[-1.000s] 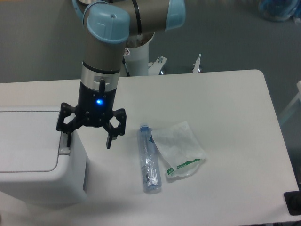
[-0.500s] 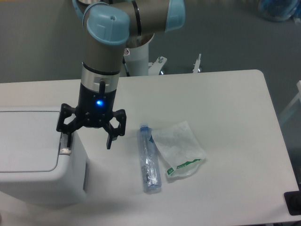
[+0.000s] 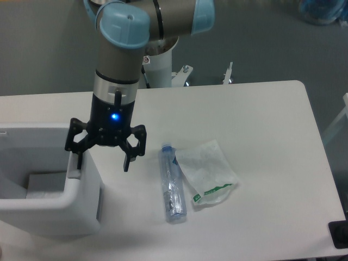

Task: Open the trash can
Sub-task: 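Push the lid edge down to swing the trash can lid open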

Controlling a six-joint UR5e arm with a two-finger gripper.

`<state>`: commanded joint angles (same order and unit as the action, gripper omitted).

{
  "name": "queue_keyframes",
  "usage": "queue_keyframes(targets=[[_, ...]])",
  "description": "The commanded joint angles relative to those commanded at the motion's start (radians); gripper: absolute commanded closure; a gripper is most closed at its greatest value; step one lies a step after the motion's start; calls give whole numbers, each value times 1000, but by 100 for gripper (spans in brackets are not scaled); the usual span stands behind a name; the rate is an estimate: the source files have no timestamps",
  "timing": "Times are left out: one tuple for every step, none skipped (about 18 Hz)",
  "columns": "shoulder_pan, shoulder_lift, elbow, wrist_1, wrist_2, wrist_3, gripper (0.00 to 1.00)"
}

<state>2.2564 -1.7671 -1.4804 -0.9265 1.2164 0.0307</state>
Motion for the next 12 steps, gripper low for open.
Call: queue_keyframes(targets=[[11, 3, 11, -2, 3, 0, 0], [38, 17, 15, -3, 17, -2, 0], [66, 34, 15, -3, 35, -2, 0], [80, 43, 15, -2, 57, 1, 0], [89, 44, 17, 1, 73, 11, 0], [101, 46, 17, 0, 93, 37, 0], [113, 49, 15, 0, 122, 70, 0], [118, 48, 17, -3, 161, 105, 0], [121, 46, 15, -3, 207, 139, 0], [129, 46, 15, -5, 250, 175, 0], [130, 41, 14, -11, 288, 211, 0], [135, 41, 9, -14, 317, 250, 0]])
